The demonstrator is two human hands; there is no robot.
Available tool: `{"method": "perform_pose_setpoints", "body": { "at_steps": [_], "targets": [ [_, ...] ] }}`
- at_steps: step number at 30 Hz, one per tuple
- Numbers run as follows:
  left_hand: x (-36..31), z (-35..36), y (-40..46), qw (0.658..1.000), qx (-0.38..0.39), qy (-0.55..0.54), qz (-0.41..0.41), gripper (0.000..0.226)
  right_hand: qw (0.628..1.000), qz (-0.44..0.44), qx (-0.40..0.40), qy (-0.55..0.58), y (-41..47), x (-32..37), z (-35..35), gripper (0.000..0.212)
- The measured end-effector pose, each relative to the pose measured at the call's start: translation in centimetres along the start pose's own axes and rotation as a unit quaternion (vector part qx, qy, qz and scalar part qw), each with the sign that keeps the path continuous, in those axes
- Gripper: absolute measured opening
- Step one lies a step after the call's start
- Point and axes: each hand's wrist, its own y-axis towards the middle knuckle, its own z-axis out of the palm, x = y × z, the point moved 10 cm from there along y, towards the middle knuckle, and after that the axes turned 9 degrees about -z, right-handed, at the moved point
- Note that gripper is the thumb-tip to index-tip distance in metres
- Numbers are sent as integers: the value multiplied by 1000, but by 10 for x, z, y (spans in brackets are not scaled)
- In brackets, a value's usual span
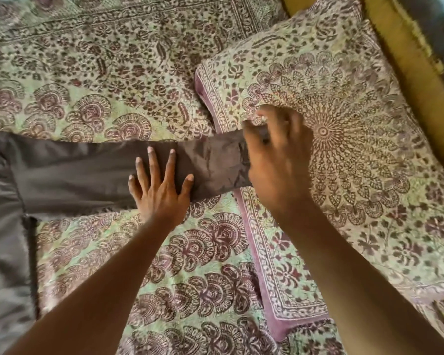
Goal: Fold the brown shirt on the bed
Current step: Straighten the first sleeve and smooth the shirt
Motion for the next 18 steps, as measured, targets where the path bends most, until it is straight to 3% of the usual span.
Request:
{"method": "perform_pose_setpoints", "body": {
  "at_steps": [1,3,6,10,13,18],
  "targets": [
    [0,0,-1,1000,-4,5,3,78,999,-43,9,8,0,16,7,38],
    [0,-1,-5,1000,-6,8,16,79,990,-98,99,13,-9,37,38,42],
    [0,-8,-6,1000,4,-13,27,76,981,-62,180,-31,-21,29,61,31],
    [7,-26,13,999,1,-41,18,66,988,58,89,-108,-13,6,29,27],
    [11,-31,30,999,13,-32,26,67,980,137,78,-119,-10,-10,22,20],
    [15,-29,41,998,39,-32,40,68,977,203,62,-2,-14,-20,3,37]
  ]
}}
